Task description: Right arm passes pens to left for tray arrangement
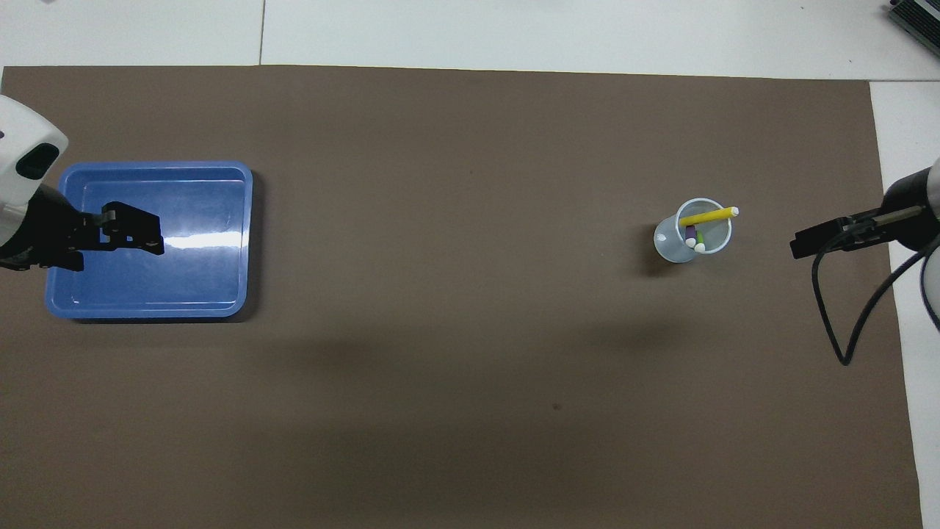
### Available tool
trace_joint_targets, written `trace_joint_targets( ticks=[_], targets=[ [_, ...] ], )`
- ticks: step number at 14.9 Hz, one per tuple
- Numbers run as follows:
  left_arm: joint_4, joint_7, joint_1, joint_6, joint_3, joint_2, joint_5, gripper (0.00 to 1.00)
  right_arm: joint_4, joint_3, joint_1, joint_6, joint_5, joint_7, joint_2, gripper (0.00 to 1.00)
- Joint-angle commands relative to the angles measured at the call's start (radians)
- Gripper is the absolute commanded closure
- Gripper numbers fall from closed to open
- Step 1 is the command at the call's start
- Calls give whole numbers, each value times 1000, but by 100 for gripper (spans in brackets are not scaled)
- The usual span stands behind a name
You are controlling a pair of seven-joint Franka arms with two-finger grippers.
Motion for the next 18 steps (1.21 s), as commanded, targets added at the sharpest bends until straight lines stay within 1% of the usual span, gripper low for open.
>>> trace_joint_targets(
  ticks=[1,6,7,12,13,16,18],
  targets=[
    [-3,-7,-8,-2,2,-3,20,0,-12,8,-7,-21,-24,-20,-14,0],
    [-20,-25,-17,-10,1,-11,17,0,-65,8,-4,-9,-24,-20,-43,0],
    [-21,-43,-42,-10,4,-11,17,0,-75,8,-3,-7,-26,-18,-46,0],
    [-23,-85,-89,-1,2,-12,17,0,-79,8,-3,-4,-26,-21,-48,0],
    [-21,-120,-89,-1,2,-12,16,0,-79,8,-3,-4,-26,-20,-49,0],
    [-35,-363,-93,2,-1,-15,10,0,-75,8,-14,-3,-23,-41,-46,0],
    [-35,-398,-103,1,-1,-15,-1,0,-70,2,-20,-4,-9,-111,-46,0]
  ],
)
